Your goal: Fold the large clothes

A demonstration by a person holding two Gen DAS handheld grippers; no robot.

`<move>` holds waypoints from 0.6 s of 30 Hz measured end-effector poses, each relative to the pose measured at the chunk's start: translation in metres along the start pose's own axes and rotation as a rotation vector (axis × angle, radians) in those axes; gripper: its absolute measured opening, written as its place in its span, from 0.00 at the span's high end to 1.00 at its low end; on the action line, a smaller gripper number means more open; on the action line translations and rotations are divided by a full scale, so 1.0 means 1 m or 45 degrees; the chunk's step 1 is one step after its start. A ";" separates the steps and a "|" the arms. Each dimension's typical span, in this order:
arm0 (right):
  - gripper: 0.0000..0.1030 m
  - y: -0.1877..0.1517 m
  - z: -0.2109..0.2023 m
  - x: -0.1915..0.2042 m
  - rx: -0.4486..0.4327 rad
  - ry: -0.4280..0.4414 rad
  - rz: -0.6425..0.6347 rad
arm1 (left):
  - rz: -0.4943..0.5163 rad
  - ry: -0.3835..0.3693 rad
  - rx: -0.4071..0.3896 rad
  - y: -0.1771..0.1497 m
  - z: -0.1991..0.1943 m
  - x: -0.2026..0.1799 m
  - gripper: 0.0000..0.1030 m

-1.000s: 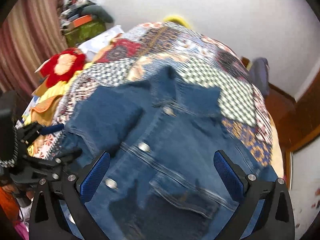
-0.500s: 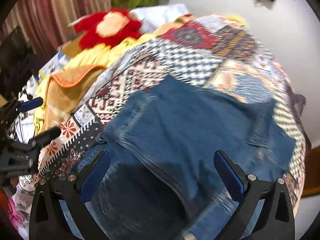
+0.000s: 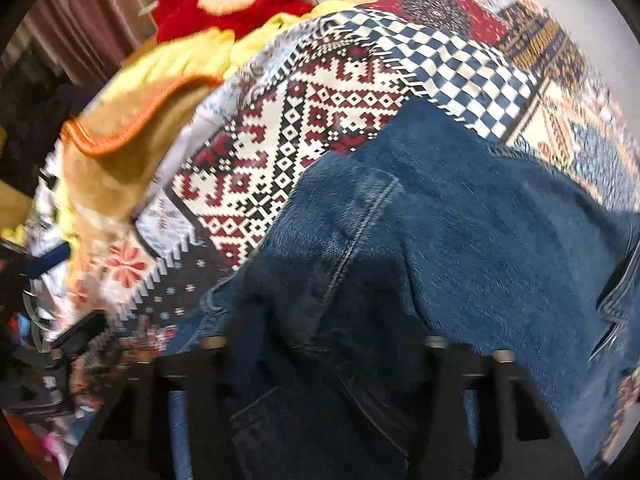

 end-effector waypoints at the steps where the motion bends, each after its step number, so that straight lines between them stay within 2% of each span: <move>1: 0.72 -0.001 -0.004 -0.002 -0.014 0.039 0.018 | 0.008 -0.002 -0.001 0.002 0.000 -0.003 0.13; 2: 0.80 -0.002 -0.007 -0.004 -0.026 0.047 0.025 | 0.013 -0.004 -0.002 0.003 0.000 -0.006 0.13; 6: 0.90 -0.005 -0.033 -0.015 -0.097 -0.007 0.060 | 0.050 -0.030 -0.022 0.012 -0.004 -0.023 0.13; 13: 0.93 -0.015 -0.112 -0.044 -0.313 -0.182 0.075 | 0.134 -0.090 -0.025 0.031 -0.004 -0.065 0.13; 18: 0.93 -0.046 -0.172 -0.081 -0.434 -0.252 0.156 | 0.256 -0.133 -0.013 0.041 0.007 -0.105 0.13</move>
Point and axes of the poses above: each gripper's, at about its wrist camera, not at the fingertips, and z roughly the way its jaws point, x to its left, y to its top, the point moved 8 cm from there along z, roughly the way its jaws point, and after that the axes turned 8 degrees about -z, right-handed, at the moved point
